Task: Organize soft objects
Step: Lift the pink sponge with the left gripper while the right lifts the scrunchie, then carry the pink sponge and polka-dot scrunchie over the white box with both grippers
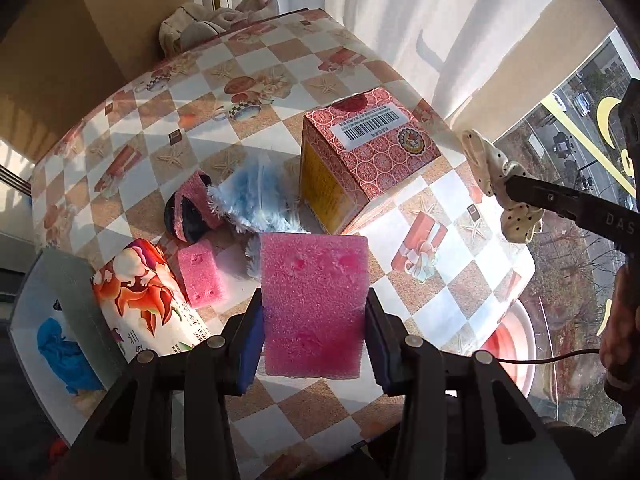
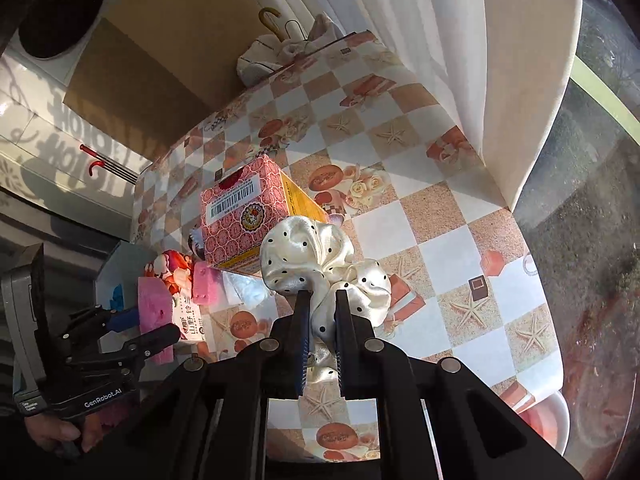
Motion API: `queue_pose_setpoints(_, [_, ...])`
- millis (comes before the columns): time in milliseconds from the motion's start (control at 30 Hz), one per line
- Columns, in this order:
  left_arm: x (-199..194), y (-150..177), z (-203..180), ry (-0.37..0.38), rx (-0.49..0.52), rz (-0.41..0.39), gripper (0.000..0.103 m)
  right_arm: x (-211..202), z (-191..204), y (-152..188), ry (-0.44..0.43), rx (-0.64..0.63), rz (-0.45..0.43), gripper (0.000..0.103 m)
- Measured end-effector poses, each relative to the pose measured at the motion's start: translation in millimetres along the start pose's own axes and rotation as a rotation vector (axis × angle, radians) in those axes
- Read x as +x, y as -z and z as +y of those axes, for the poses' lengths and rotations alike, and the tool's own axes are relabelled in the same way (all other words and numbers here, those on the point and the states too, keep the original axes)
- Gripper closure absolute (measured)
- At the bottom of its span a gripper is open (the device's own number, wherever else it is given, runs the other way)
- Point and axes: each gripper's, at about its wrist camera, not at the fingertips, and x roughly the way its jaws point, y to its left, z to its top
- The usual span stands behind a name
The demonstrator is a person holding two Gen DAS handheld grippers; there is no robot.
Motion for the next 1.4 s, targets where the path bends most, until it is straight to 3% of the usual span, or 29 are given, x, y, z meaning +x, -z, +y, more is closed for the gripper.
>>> queue_pose_setpoints(233, [-25,-54,15,-0.067,-0.068,-0.066,0.054,-17,31,-55,0.035,-0.041,-0.075,0.091])
queue_pose_setpoints(400, [-40,-59,50,-0.139,-0.193,-0.084,0.054,-20,80,-70,0.015,-0.124,-0.074,0.091])
queue_pose_setpoints(600, [-56,-33,95,-0.221,-0.329,-0.081,0.054,-4,151,-60,-0.024,-0.220,-0.010,0.091])
queue_pose_setpoints(867, [-59,15,136,-0.247,-0.466,-0.068,0.054,26,228,-7,-0.032,-0.409,0.067,0.091])
queue_pose_setpoints(1400, [-54,84,179,-0.255,-0.602,-0.033,0.054,50,285,17,-0.039,-0.540,0.136,0.091])
